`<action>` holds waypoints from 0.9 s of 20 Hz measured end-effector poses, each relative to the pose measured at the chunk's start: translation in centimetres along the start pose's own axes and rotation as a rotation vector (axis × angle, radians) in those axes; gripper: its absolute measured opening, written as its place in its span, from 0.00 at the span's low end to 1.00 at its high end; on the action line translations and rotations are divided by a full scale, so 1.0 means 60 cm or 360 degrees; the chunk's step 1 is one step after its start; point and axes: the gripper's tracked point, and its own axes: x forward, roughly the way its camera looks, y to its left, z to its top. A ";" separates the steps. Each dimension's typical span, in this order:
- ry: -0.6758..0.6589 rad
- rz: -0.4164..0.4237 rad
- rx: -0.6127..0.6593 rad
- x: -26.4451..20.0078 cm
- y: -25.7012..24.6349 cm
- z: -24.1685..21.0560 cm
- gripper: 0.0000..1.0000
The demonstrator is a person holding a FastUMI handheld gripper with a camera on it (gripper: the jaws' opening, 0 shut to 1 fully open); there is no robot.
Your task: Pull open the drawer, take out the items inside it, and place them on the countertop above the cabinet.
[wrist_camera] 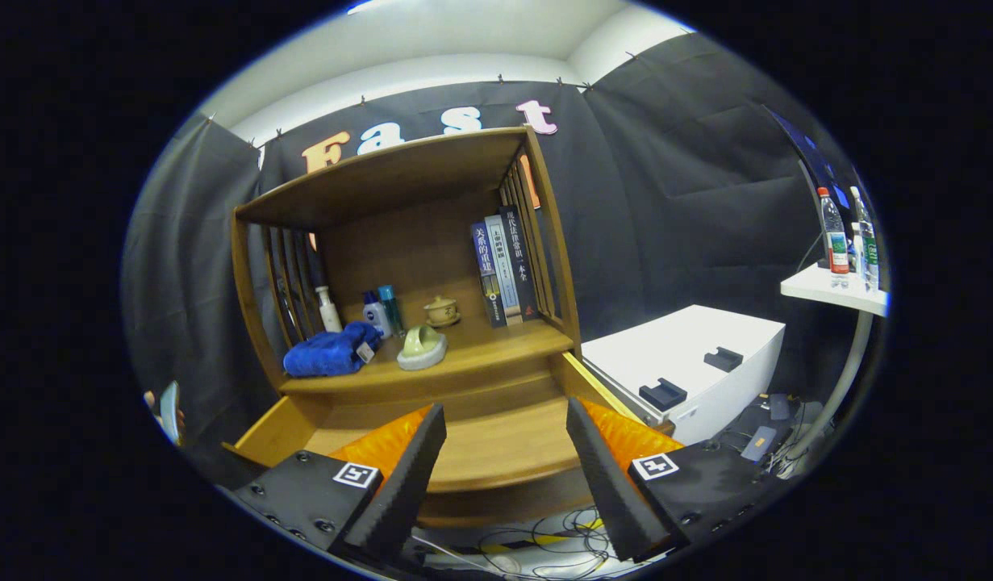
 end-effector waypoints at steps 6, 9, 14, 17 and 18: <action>0.0023 -0.0033 -0.0077 -0.016 -0.020 -0.074 0.98; 0.0072 -0.0048 -0.0121 -0.007 -0.022 -0.107 0.98; 0.0056 -0.0044 -0.0180 0.003 -0.016 -0.117 0.98; 0.0058 -0.0041 -0.0192 0.003 -0.014 -0.118 0.99; 0.0054 -0.0036 -0.0190 0.000 -0.015 -0.119 0.98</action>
